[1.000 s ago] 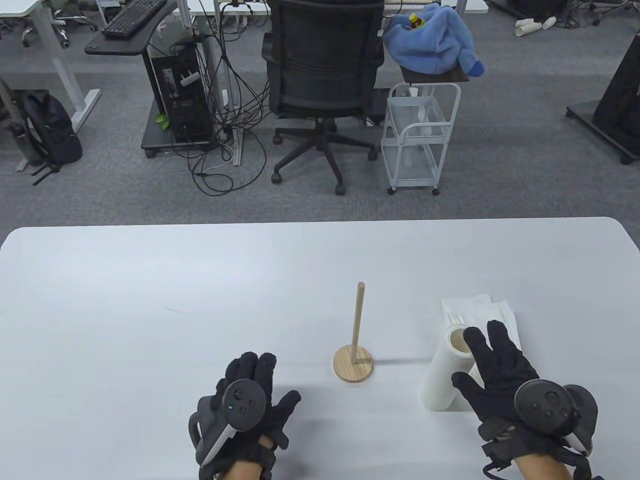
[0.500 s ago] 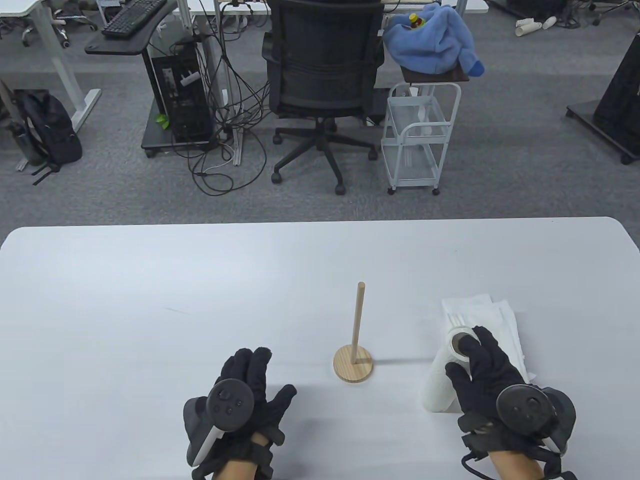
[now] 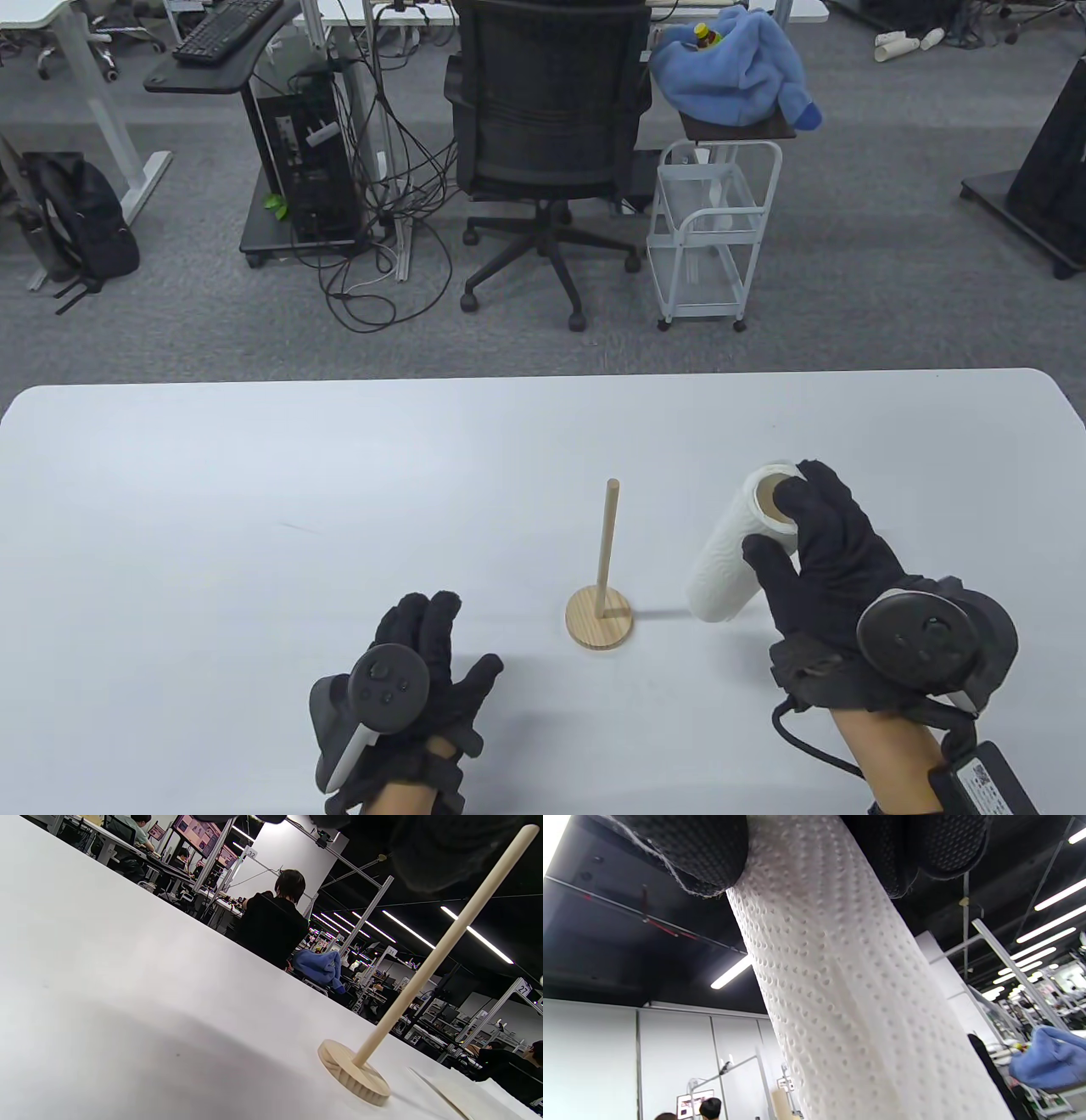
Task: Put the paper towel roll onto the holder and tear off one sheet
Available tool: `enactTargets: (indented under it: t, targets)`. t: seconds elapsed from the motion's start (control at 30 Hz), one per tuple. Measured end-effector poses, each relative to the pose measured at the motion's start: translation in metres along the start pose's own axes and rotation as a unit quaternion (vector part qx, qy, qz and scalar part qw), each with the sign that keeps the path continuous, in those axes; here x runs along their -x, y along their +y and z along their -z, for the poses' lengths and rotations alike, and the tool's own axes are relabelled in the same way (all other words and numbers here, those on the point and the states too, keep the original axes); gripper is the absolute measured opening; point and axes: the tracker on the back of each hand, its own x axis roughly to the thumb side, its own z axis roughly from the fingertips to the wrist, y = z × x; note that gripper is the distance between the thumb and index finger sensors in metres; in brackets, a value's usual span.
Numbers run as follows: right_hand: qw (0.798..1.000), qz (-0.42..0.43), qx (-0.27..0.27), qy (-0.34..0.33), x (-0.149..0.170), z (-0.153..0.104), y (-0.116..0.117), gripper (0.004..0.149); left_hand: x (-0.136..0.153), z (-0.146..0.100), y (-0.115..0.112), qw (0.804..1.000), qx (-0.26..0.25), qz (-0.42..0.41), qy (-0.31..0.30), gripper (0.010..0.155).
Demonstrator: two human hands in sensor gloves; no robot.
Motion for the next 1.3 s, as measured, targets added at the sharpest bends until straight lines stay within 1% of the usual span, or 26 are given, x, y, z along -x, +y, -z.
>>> enactTargets:
  t: [0.17, 0.3, 0.53, 0.73, 0.87, 1.07, 1.3]
  targets:
    - [0.999, 0.021, 0.016, -0.025, -0.034, 0.028, -0.01, 0.063, 0.0, 0.0, 0.0, 1.0, 0.002, -0.002, -0.002, 0.081]
    - [0.999, 0.013, 0.024, -0.042, -0.055, 0.048, -0.012, 0.064, 0.0, 0.0, 0.0, 1.0, 0.002, -0.007, -0.002, 0.081]
    - [0.998, 0.008, 0.037, -0.057, -0.078, 0.075, -0.013, 0.064, 0.0, 0.0, -0.001, 1.0, 0.005, -0.012, -0.004, 0.081]
    - [0.998, 0.002, 0.039, -0.054, -0.082, 0.091, -0.005, 0.064, 0.0, 0.0, -0.001, 1.0, 0.008, -0.015, -0.006, 0.081]
    - [0.998, -0.002, 0.031, -0.046, -0.079, 0.097, 0.006, 0.064, 0.0, 0.0, -0.001, 1.0, 0.008, -0.018, -0.007, 0.081]
    - [0.999, -0.01, 0.019, -0.034, -0.071, 0.098, 0.022, 0.065, -0.001, 0.001, -0.002, 1.0, 0.013, -0.019, -0.01, 0.081]
    - [1.0, -0.007, 0.005, -0.021, -0.063, 0.091, 0.036, 0.065, -0.002, 0.001, -0.002, 1.0, 0.013, -0.024, -0.015, 0.081]
